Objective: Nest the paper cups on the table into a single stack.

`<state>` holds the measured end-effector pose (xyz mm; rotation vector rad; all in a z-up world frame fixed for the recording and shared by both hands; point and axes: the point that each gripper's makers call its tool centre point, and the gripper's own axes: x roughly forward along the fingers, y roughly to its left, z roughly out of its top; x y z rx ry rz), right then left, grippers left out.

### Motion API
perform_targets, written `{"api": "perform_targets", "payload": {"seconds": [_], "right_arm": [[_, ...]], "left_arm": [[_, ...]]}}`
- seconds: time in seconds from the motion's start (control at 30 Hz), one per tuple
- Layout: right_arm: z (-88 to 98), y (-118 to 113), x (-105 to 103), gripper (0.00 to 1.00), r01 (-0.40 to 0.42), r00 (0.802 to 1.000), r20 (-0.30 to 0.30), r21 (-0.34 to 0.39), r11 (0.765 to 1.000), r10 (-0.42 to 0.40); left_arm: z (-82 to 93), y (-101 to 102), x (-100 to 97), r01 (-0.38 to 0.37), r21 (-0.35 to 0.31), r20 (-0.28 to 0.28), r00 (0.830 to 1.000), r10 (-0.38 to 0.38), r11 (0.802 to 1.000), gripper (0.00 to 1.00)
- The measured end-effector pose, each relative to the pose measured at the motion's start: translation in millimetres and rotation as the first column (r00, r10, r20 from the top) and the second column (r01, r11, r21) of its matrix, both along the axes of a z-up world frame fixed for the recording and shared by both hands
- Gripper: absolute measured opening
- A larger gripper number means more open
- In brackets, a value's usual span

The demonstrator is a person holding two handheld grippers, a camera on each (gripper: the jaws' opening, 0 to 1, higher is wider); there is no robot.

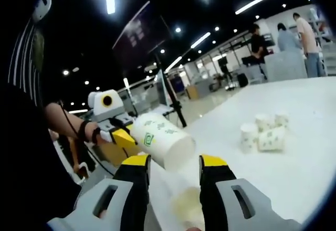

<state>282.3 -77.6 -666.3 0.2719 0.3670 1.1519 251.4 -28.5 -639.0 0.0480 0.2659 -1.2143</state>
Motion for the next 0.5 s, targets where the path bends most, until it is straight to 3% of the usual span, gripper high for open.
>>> {"api": "perform_targets", "payload": {"seconds": [0.2,0.5], "right_arm": [[-1.0,-17,4,0.34,0.048,0.999,0.004,-0.005,0.999,-0.048],[3.8,-46,26,0.34,0.145,0.989,0.026,0.001,0.989,-0.145]], "left_arm": [[0.7,-3,-1.5,0.010,0.011,-0.003,1.000,-0.010,1.000,0.00],[0.3,-6,0.7,0.021,0.023,-0.007,1.000,-0.021,0.999,0.00]]}}
